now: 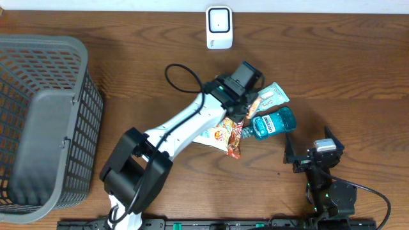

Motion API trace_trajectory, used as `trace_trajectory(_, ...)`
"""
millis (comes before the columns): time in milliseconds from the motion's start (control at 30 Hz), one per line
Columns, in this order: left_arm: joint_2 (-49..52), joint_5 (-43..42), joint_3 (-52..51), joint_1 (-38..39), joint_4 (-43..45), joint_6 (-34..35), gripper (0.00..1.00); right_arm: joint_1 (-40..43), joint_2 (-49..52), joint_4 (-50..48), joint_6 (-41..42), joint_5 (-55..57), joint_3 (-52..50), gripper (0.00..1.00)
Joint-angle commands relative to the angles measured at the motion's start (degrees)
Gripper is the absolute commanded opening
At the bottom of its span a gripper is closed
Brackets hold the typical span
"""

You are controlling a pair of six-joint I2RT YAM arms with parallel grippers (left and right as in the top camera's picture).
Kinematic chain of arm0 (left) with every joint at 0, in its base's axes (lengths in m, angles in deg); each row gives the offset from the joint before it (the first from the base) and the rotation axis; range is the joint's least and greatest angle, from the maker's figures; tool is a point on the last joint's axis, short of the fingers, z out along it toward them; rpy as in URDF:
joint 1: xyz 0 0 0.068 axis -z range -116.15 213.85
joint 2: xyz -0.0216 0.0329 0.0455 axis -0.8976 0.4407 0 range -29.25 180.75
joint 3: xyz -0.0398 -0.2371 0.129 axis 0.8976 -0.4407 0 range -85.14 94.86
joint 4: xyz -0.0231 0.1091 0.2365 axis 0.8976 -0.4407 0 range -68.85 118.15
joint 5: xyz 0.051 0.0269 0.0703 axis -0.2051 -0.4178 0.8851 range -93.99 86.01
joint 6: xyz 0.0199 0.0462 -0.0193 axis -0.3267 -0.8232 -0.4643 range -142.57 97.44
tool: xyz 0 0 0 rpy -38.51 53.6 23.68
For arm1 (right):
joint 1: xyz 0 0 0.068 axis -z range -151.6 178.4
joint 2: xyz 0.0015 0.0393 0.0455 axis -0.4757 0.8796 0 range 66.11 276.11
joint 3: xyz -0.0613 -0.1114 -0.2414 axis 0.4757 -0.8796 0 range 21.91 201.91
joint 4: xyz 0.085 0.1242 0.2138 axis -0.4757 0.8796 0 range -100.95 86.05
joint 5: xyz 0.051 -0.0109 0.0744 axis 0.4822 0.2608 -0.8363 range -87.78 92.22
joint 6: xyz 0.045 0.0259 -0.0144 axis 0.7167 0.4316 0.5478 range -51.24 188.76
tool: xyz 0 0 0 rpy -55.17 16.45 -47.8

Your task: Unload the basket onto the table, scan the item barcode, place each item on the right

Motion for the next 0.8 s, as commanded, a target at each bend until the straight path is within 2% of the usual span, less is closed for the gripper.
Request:
trace_trajectory(0,0.22,5.60,-0.26,2.62,2.25,6.88,0.49,-0.24,0.11,0.22,0.66,0.09,-0.09,0.99)
trace_trajectory(200,0.70,8.09,-0.26,5.57,3.58,15.28,0.49,-0.24,0.11,0.22,0.66,0.09,-0.09,0.99)
trace_trajectory(433,2.78,3.98,-0.26,7.72,4.28,17.07,0.52,-0.24,0.11,0.22,0.66,0.09,-0.09,0.99)
trace_trajectory(533,3.30,3.28,-0.26,7.82,4.85,17.16,0.78,-0.24,0.11,0.22,0.66,0.09,-0.09,0.99)
trace_trajectory(600,3.30,3.28,-0.26,7.82,4.85,17.11,0.99,-0.24,0.11,0.22,0.66,0.09,-0.09,0.99)
trace_trajectory(767,3.30,3.43,-0.26,6.84,4.79,10.25,0.98,-0.24,0.13,0.22,0.66,0.09,-0.09,0.99)
